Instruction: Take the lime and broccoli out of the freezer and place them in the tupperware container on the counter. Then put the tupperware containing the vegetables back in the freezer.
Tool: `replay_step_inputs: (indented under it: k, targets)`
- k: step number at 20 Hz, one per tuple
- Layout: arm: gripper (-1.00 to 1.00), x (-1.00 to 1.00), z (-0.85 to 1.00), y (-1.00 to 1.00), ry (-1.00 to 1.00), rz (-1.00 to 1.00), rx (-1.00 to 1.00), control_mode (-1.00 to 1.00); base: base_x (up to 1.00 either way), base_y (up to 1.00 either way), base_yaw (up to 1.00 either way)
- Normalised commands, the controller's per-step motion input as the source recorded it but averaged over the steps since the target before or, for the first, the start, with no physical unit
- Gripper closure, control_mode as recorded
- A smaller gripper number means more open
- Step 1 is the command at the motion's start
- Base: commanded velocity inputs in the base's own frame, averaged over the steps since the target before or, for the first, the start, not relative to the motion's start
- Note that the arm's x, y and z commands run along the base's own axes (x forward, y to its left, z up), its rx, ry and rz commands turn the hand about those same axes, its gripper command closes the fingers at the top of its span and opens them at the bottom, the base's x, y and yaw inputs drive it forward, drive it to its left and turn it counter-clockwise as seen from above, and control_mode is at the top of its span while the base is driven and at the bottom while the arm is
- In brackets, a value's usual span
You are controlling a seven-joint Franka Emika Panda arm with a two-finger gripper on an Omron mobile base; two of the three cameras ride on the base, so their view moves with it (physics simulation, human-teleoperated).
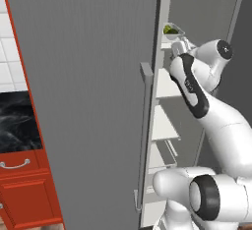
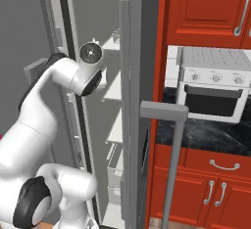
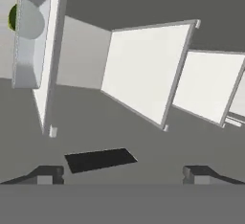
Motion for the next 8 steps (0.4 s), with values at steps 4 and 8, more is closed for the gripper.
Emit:
replay_step_inputs:
  k: [4, 8]
  targets:
    - [-1.00, -1.00, 0.00, 0.00, -0.04, -0.18, 0.00, -1.00, 0.00, 0.00, 0.00]
    - [-1.00, -0.89, 0.00, -0.04, 0.04, -0.15, 0.09, -1.00, 0.00, 0.00, 0.00]
